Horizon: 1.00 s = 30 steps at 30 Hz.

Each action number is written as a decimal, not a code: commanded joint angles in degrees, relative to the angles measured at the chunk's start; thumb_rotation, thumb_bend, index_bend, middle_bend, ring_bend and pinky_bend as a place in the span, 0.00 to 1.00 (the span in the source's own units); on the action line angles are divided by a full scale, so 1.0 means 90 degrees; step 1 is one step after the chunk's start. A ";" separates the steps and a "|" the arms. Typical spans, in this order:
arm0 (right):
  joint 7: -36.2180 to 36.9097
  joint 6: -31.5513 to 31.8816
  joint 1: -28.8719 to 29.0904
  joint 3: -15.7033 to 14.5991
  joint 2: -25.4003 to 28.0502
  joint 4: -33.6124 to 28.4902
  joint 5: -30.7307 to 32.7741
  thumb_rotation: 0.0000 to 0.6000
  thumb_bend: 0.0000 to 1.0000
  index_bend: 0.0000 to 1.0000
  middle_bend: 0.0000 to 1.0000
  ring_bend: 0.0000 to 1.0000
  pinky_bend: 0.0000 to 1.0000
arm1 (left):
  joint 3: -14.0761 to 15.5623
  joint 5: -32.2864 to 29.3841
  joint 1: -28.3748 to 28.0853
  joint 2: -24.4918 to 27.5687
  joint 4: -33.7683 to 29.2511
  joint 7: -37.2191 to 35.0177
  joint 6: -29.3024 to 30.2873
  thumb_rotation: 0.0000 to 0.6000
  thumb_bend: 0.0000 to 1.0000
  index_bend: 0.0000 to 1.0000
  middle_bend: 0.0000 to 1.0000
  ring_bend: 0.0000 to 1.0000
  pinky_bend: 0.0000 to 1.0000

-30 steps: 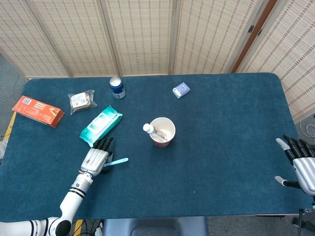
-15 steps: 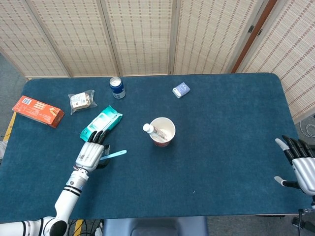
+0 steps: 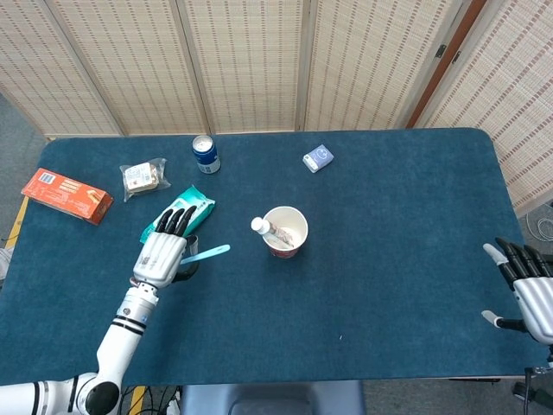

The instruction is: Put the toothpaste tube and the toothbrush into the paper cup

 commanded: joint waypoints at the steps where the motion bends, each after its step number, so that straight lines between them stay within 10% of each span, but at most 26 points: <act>1: 0.0009 0.0002 -0.0001 -0.0003 0.0004 -0.0001 -0.0006 1.00 0.00 0.07 0.00 0.00 0.05 | -0.0183 -0.0186 -0.0173 0.0052 -0.0166 0.0173 0.0001 1.00 0.37 0.61 0.00 0.00 0.00; 30: 0.0098 0.0044 -0.0014 -0.0051 0.0035 0.0018 -0.0125 1.00 0.00 0.07 0.00 0.00 0.05 | -0.1490 -0.2401 -0.1709 -0.0168 -0.1046 -0.0560 -0.0530 1.00 0.43 0.63 0.00 0.00 0.00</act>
